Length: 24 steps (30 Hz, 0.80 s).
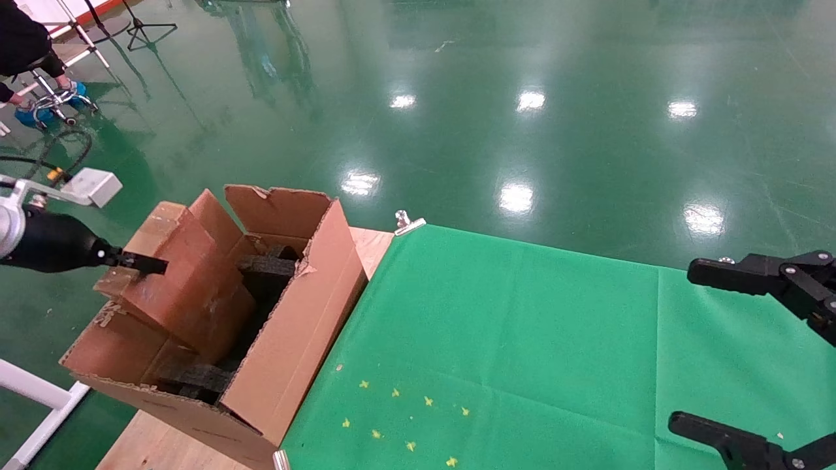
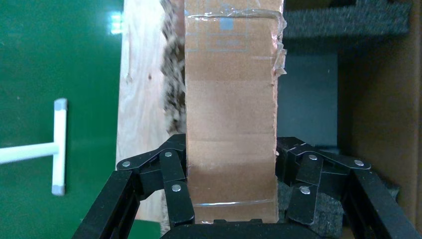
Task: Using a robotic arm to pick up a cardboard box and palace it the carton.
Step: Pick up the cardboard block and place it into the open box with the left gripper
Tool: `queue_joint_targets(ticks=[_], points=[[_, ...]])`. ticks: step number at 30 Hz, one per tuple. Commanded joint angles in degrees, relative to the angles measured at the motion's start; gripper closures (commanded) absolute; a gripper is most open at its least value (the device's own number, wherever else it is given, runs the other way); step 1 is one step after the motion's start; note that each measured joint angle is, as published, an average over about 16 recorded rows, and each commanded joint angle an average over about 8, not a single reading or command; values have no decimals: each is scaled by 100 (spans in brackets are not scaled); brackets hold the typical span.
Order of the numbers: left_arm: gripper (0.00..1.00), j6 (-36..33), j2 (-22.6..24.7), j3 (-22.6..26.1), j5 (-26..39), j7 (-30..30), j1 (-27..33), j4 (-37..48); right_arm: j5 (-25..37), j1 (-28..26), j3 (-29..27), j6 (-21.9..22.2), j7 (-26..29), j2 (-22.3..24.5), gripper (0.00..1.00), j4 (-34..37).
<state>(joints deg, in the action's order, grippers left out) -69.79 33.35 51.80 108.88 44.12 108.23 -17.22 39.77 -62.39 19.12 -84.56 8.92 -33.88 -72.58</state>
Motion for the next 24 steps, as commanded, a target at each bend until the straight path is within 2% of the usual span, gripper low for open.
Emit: queue_joint_targets(ticks=[1, 24], points=[[100, 38, 59, 14, 14, -43, -26, 139, 0, 0, 0, 0, 0, 0, 0, 0], [100, 752, 544, -123, -251, -353, -632, 1305, -2, -1, 3, 1, -1, 1, 0, 0]])
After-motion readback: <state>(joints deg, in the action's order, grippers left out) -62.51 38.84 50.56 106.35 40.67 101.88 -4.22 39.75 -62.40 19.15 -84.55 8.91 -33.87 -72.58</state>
